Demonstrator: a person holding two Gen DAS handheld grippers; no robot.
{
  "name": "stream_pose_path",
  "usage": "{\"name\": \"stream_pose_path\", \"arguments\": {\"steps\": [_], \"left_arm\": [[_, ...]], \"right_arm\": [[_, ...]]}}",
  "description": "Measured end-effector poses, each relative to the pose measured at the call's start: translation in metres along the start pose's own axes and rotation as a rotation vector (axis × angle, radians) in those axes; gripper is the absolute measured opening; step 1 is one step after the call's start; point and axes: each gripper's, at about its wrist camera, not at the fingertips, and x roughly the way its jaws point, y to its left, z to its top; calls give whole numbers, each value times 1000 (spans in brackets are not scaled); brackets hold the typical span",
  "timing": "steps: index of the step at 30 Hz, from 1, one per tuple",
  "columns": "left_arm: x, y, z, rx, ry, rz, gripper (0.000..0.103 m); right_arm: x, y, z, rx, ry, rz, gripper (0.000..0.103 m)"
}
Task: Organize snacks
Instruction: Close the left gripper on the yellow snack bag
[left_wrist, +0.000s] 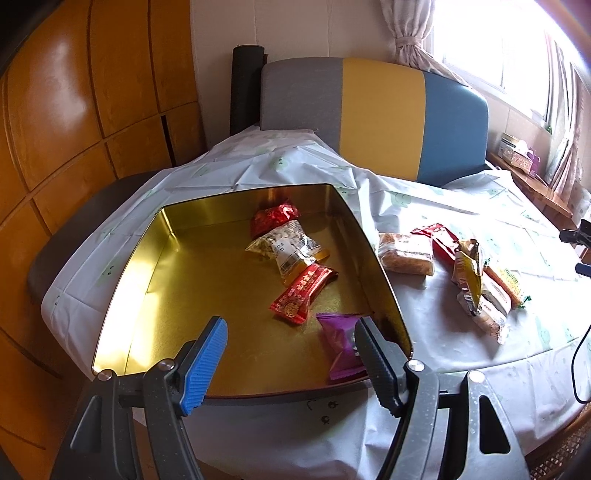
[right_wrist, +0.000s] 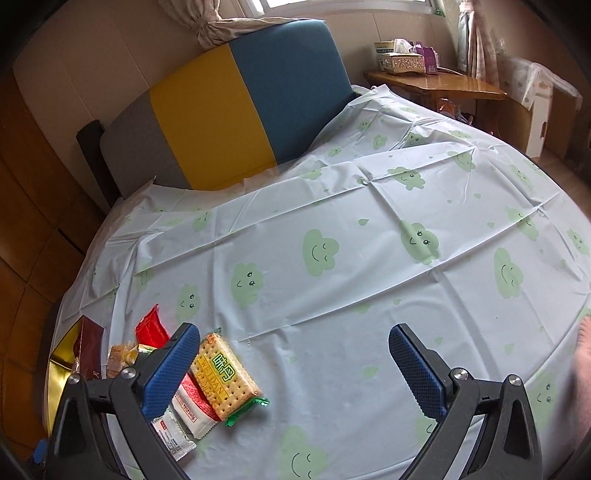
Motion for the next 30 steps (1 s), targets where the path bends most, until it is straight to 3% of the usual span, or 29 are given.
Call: {"name": "stream_pose_path", "arguments": {"steps": [12, 30], "left_arm": [[-1, -16, 9, 37, -6, -28, 73], [5, -63, 31, 84, 21, -162, 73]], "right_arm": [[-3, 1, 1, -1, -6, 17, 103], [-8, 5, 1, 0, -13, 66, 103]]}}
